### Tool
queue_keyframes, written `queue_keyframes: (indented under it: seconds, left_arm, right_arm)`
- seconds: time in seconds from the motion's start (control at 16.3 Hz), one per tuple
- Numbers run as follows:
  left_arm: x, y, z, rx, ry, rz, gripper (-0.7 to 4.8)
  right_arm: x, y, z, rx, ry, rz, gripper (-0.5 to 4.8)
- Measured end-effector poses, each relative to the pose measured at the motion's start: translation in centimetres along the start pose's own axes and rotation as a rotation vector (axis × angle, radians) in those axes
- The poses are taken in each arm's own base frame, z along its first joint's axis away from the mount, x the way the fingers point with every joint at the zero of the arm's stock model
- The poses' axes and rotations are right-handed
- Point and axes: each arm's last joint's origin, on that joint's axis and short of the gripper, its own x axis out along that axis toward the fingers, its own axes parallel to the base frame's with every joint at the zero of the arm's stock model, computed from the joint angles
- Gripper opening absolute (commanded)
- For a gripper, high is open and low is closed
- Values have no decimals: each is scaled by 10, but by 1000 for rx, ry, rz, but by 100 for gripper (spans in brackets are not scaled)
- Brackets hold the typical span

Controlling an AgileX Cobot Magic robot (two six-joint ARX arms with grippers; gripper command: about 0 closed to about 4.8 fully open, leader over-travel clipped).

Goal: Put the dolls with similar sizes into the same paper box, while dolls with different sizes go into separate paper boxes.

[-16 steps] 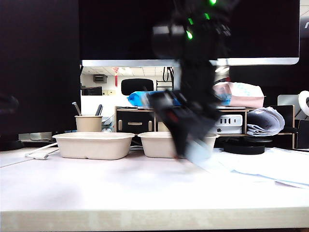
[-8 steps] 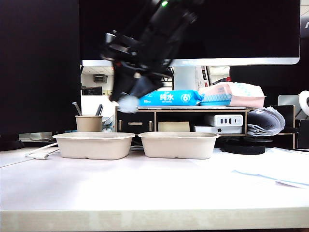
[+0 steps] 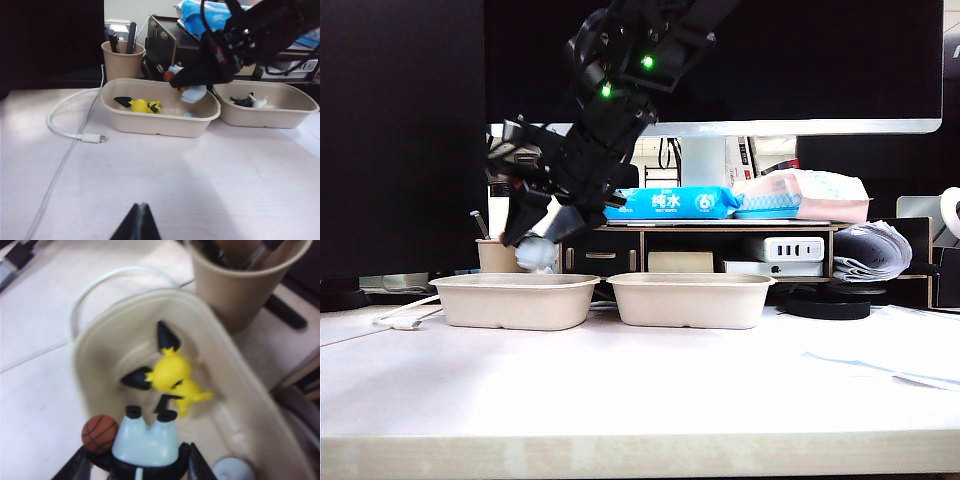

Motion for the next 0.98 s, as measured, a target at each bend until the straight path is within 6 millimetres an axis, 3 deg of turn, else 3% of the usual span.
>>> queue_keyframes:
  seconds: [0.18, 0.25, 0.43, 0.49, 0.74, 0.86, 0.98]
  left_arm:
    - [0, 0, 0, 0, 0, 0, -5]
    - [0, 1, 0, -1, -1, 10, -5]
    - [-1, 12, 1, -13, -15, 116, -5]
    - [-1, 16, 2, -17, -20, 160, -5]
    - [-2, 24, 3, -26, -31, 242, -5]
    - [-2, 24, 3, -26, -31, 241, -5]
    - [-2, 24, 3, -26, -31, 241, -5]
  right_arm:
    - [1, -4, -1, 8, 0, -29, 255]
    - [0, -6, 1, 8, -8, -31, 227]
    - [-10, -7, 4, 15, 2, -36, 28]
    - [-21, -5, 9, 15, -3, -37, -6]
    - [-85, 10, 36, -7, -56, -30, -6]
    - [-112, 17, 37, -30, -46, -26, -6]
    - [-152, 28, 22, -46, -64, -36, -6]
